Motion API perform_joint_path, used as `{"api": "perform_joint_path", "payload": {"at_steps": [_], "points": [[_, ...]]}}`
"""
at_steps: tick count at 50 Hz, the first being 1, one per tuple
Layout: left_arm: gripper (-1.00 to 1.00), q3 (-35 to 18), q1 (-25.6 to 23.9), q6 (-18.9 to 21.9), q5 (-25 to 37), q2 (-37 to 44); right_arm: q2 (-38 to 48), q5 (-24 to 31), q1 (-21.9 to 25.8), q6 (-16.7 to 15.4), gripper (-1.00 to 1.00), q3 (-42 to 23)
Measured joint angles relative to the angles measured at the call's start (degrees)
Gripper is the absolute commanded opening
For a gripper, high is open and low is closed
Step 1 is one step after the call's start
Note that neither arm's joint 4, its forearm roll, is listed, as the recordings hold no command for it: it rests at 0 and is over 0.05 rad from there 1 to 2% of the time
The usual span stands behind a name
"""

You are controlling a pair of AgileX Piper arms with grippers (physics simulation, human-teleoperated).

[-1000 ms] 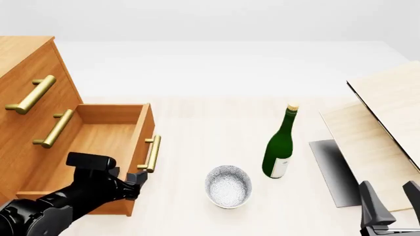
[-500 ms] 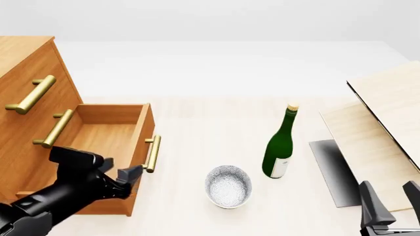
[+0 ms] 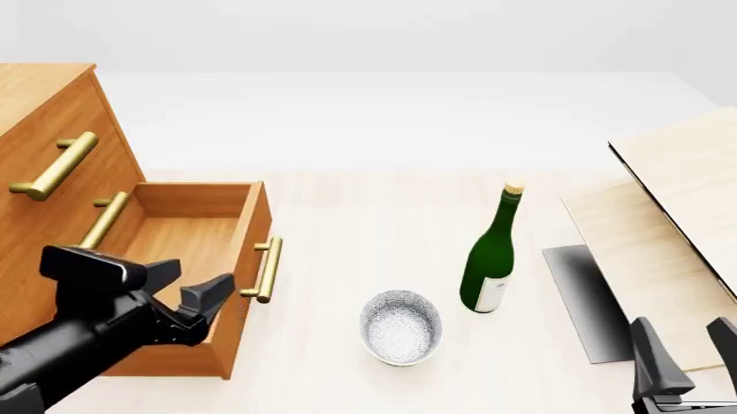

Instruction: Put the bowl in the bottom drawer of the cabinet and close it.

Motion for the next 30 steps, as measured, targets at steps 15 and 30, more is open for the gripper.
{"api": "perform_joint_path", "payload": {"at_steps": [15,30], "points": [[1.0,-2.8,-1.26,-0.32,1.98,-3.18,0.0,0.0,0.0,0.0,1.0,0.0],[1.0,-4.67,-3.07,-1.0,2.66,-4.14,0.0,0.0,0.0,0.0,1.0,0.0]]}}
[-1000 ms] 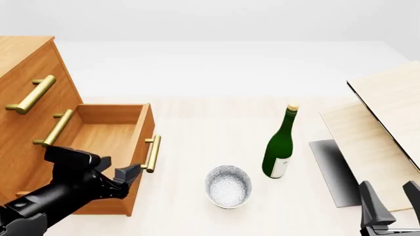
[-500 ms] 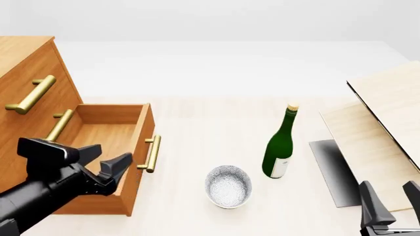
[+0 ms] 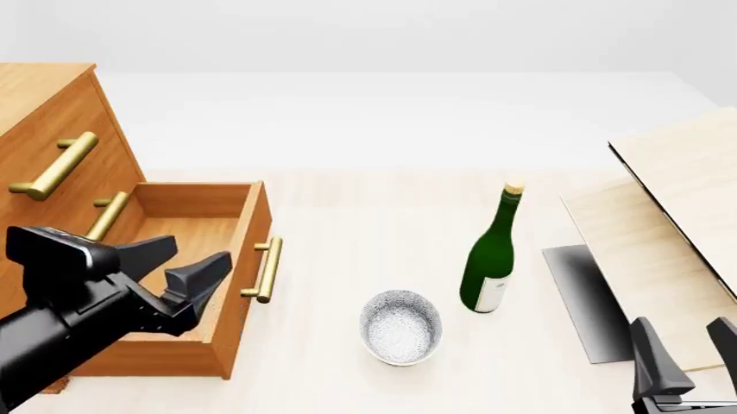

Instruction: Put the bowl in the bottom drawer of the cabinet and close it.

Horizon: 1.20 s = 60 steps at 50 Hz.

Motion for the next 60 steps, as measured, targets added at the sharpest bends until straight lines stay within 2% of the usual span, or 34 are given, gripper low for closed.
{"api": "perform_joint_path", "payload": {"at_steps": [29,60], "points": [[1.0,-2.54,-3.91,-2.29,-1.85,3.13,0.0,0.0,0.0,0.0,1.0,0.0],[1.0,-4.1,-7.91,-5.51,-8.91,13.3,0.0,0.0,0.0,-0.01,1.0,0.0]]}}
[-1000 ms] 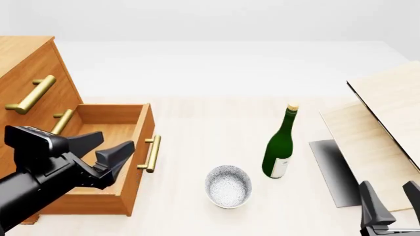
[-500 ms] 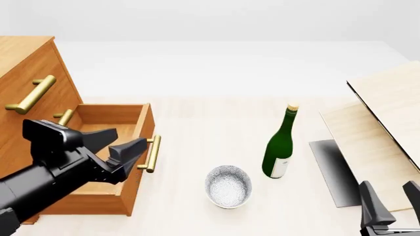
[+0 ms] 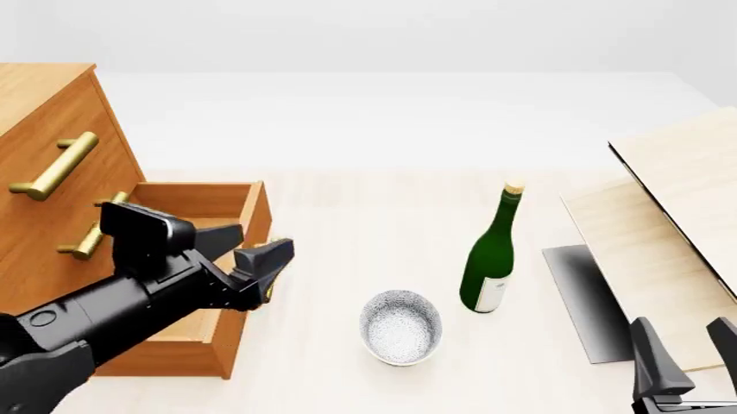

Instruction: Put the bowl in the bottom drawer of the cabinet and close it.

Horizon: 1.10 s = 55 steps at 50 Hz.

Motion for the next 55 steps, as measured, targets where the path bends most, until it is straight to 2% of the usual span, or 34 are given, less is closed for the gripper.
{"api": "perform_joint_path", "payload": {"at_steps": [27,55], "points": [[1.0,-3.03,-2.37,-2.22,-5.59,12.4,0.0,0.0,0.0,0.0,1.0,0.0],[1.0,-5.02,-4.04,-4.5,-9.4,21.92,0.0,0.0,0.0,0.01,1.0,0.0]]}}
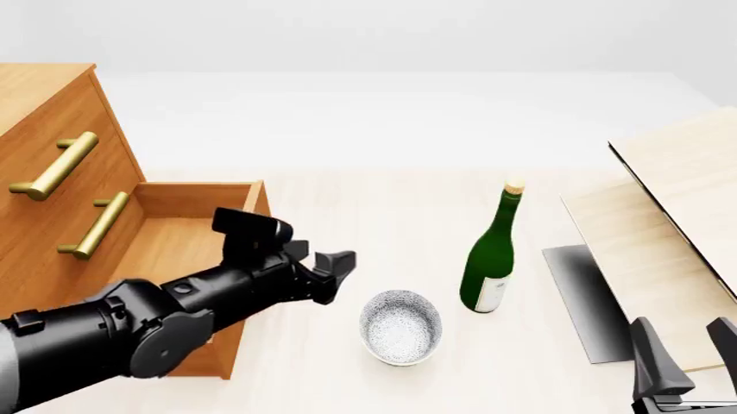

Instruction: Put the bowl in the bottom drawer of the cabinet and close it.

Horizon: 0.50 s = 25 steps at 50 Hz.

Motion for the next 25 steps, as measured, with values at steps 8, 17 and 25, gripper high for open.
{"api": "perform_joint_path", "payload": {"at_steps": [8,17,25], "points": [[1.0,-0.67,-0.4,-0.32,-0.62,2.01,0.0,0.0,0.0,0.0,1.0,0.0],[1.0,-1.52,-0.73,-0.55,-1.5,4.58,0.0,0.0,0.0,0.0,1.0,0.0],[1.0,-2.29,-1.0,-0.88,-2.36,6.99,0.0,0.0,0.0,0.0,1.0,0.0]]}}
